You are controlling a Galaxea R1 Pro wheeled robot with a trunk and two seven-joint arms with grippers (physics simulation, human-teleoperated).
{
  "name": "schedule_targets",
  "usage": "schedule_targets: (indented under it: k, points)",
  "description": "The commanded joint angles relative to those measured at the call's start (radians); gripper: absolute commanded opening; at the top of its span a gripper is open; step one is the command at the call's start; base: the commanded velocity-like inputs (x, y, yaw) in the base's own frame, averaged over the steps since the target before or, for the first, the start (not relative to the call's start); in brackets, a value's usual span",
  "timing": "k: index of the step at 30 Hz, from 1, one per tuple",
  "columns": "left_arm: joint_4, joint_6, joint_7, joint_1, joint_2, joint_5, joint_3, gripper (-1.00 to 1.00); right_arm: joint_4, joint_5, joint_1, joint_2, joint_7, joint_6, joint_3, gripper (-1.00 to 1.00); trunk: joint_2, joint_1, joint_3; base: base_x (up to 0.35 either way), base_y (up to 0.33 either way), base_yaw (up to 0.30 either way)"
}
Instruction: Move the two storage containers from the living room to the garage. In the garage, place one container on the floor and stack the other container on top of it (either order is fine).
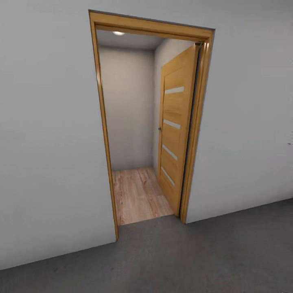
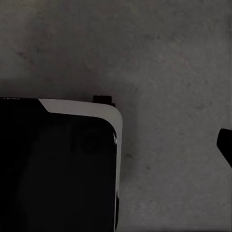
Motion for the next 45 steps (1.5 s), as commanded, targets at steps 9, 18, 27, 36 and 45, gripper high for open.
schedule_targets:
  k: [9, 18, 27, 36, 45]
  points:
    - [0.001, 0.003, -0.001, -0.001, -0.003, 0.008, 0.003, 1.00, 0.003, -0.003, -0.002, 0.005, -0.001, -0.001, 0.012, 1.00, -0.001, 0.000, -0.001, 0.259, 0.000, -0.021]
    - [0.001, 0.008, -0.001, -0.001, -0.002, 0.008, 0.003, 1.00, 0.003, 0.000, -0.002, 0.021, -0.005, 0.004, 0.014, 1.00, -0.001, 0.000, -0.001, 0.319, -0.001, 0.000]
    - [0.001, 0.002, -0.001, -0.001, -0.002, 0.008, 0.003, 1.00, 0.003, -0.008, -0.002, 0.016, 0.000, -0.010, 0.009, 1.00, -0.001, 0.000, -0.001, 0.320, -0.094, 0.000]
    - [0.001, -0.003, -0.001, -0.001, -0.002, 0.008, 0.003, 1.00, 0.003, -0.006, -0.002, 0.015, 0.000, -0.011, 0.009, 1.00, -0.001, 0.000, -0.001, 0.319, -0.148, 0.000]
    - [0.001, -0.003, -0.001, -0.001, -0.001, 0.010, 0.003, 1.00, 0.003, 0.001, -0.002, 0.020, -0.001, -0.010, 0.012, 1.00, -0.001, 0.000, -0.001, 0.317, -0.156, 0.000]
